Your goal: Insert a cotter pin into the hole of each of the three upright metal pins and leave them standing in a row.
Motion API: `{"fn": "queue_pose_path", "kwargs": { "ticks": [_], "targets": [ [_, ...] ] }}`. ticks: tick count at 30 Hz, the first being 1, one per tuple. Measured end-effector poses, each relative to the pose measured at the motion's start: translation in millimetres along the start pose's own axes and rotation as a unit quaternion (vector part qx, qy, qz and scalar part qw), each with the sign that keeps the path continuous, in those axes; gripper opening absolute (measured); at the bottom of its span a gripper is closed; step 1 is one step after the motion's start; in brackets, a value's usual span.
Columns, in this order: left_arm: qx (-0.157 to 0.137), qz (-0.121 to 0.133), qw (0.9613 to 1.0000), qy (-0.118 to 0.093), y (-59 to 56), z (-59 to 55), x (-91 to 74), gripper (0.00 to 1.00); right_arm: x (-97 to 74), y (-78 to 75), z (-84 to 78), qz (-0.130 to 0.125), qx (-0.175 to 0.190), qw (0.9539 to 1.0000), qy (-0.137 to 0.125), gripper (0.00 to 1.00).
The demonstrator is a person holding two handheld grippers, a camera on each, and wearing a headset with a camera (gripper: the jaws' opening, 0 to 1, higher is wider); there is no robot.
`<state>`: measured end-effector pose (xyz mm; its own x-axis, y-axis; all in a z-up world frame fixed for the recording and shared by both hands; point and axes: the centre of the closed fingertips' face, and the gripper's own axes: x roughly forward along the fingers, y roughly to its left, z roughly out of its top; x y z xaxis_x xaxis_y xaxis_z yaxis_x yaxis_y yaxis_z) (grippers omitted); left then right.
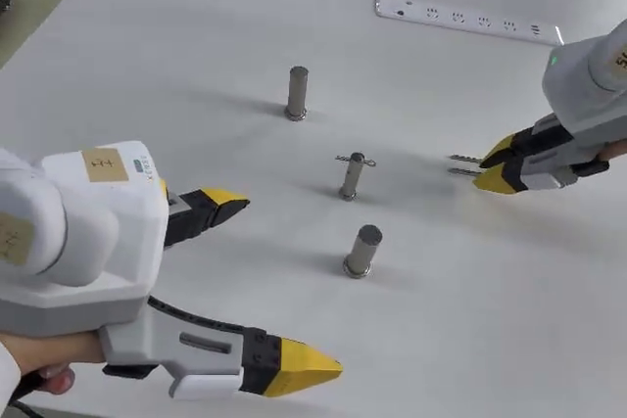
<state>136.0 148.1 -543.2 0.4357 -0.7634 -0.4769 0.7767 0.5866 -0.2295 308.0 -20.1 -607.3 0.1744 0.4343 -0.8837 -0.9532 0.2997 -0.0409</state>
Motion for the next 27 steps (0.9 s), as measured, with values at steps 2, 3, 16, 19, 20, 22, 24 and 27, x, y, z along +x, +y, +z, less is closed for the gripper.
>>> {"fn": "queue_pose_path", "kwargs": {
  "ticks": [2, 3, 16, 19, 20, 22, 24, 27],
  "targets": [
    [0.001, 0.003, 1.0, -0.001, 0.9, 0.2, 0.0, 0.99, 1.5, 0.0, -0.5, 0.002, 0.002, 1.0, 0.003, 0.05],
    [0.001, 0.008, 1.0, -0.003, 3.1, 0.6, -0.4, 0.98, 1.8, -0.8, -1.2, -0.002, -0.005, 1.0, 0.006, 0.04],
    [0.002, 0.024, 0.9997, -0.006, 10.2, 1.2, -7.7, 0.96, 5.4, -5.0, -3.8, -0.007, -0.036, 0.999, 0.025, 0.0],
    [0.006, 0.026, 0.9996, -0.004, 12.4, 1.8, -10.0, 0.96, 5.8, -2.7, -3.6, -0.01, -0.044, 0.9985, 0.029, 0.0],
    [0.007, 0.027, 0.9996, -0.004, 13.2, 2.1, -10.8, 0.96, 6.4, -4.6, -4.6, -0.013, -0.046, 0.9984, 0.029, 0.0],
    [0.009, 0.032, 0.9995, -0.004, 15.3, 3.5, -13.0, 0.96, 6.0, -2.2, -4.7, -0.016, -0.049, 0.9983, 0.027, 0.0],
    [0.008, 0.034, 0.9993, -0.009, 16.6, 6.1, -14.9, 0.95, 4.9, 2.2, -4.4, -0.018, -0.052, 0.9982, 0.023, 0.0],
    [0.007, 0.037, 0.999, -0.023, 16.8, 13.0, -15.7, 0.96, 0.6, 5.0, -0.8, -0.032, -0.055, 0.998, 0.008, 0.0]
  ]
}}
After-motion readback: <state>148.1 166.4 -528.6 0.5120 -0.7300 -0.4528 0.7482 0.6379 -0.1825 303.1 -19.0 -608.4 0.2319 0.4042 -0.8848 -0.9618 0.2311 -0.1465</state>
